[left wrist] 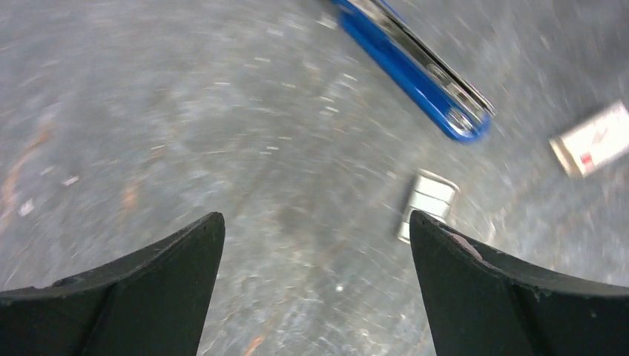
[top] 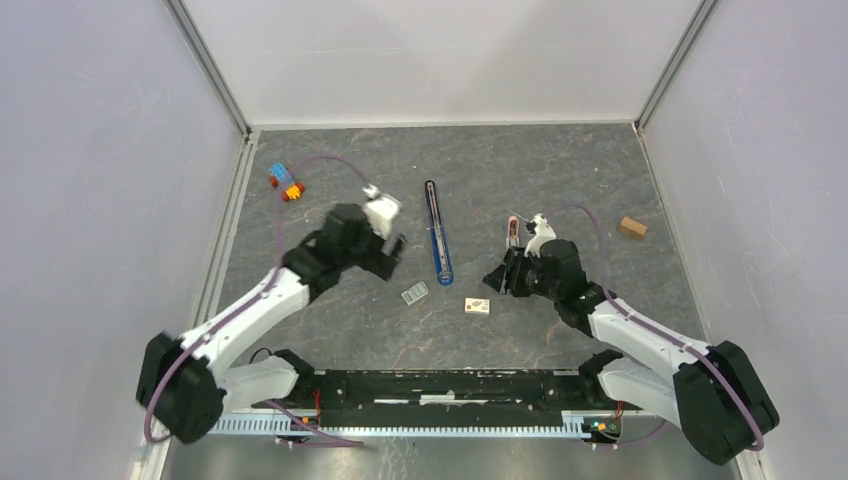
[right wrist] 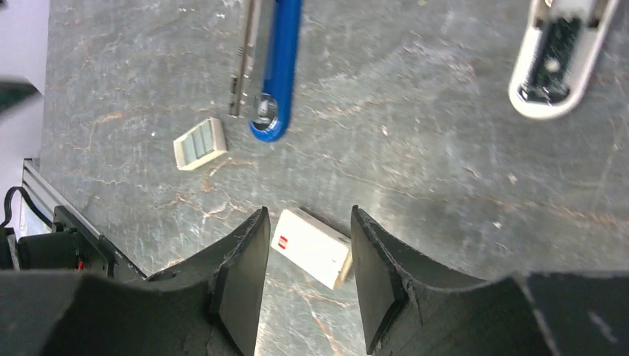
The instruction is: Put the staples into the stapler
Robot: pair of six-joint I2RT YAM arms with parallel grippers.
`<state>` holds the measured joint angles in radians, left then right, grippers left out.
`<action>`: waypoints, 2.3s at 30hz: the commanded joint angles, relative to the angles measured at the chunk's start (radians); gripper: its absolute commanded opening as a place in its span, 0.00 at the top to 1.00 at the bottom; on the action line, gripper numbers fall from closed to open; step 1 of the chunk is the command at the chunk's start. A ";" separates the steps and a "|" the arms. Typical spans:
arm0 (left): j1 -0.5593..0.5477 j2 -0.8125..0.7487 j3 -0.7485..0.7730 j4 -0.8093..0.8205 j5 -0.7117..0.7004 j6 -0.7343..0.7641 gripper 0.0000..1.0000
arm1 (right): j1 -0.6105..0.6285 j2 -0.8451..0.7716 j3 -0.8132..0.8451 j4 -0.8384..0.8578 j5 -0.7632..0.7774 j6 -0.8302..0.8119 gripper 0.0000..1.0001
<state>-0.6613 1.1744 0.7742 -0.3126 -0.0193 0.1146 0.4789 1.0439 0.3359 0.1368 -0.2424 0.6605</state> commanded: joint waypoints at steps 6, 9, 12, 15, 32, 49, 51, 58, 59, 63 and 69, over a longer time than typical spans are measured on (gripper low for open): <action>0.298 -0.181 0.088 -0.179 -0.056 -0.316 0.00 | 0.250 0.150 0.284 -0.090 0.225 -0.078 0.51; 0.330 -0.248 0.066 -0.225 -0.092 -0.334 0.00 | 0.329 0.246 0.379 -0.117 0.271 -0.094 0.53; 0.339 -0.345 0.027 -0.260 -0.278 -0.459 0.00 | 0.394 0.330 0.458 -0.134 0.317 -0.116 0.56; 0.339 -0.399 0.017 -0.312 -0.373 -0.529 0.00 | 0.449 0.416 0.531 -0.174 0.334 -0.130 0.57; 0.329 -0.511 0.039 -0.331 -0.394 -0.418 0.00 | 0.575 0.740 0.793 -0.276 0.421 -0.166 0.58; 0.317 -0.493 0.048 -0.336 -0.401 -0.416 0.00 | 0.576 0.798 0.807 -0.284 0.381 -0.160 0.60; 0.316 -0.493 0.048 -0.337 -0.403 -0.417 0.00 | 0.578 0.800 0.803 -0.281 0.378 -0.156 0.60; 0.312 -0.492 0.050 -0.340 -0.402 -0.417 0.00 | 0.579 0.798 0.790 -0.270 0.367 -0.148 0.60; 0.310 -0.493 0.050 -0.340 -0.403 -0.417 0.00 | 0.580 0.798 0.789 -0.270 0.365 -0.148 0.60; 0.309 -0.496 0.050 -0.342 -0.403 -0.417 0.00 | 0.579 0.797 0.787 -0.264 0.353 -0.141 0.60; 0.309 -0.493 0.050 -0.342 -0.403 -0.417 0.00 | 0.579 0.788 0.780 -0.231 0.307 -0.127 0.60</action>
<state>-0.3492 0.6888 0.7982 -0.6621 -0.3950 -0.3035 1.0523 1.8339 1.1107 -0.1474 0.1020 0.5133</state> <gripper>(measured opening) 0.996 0.403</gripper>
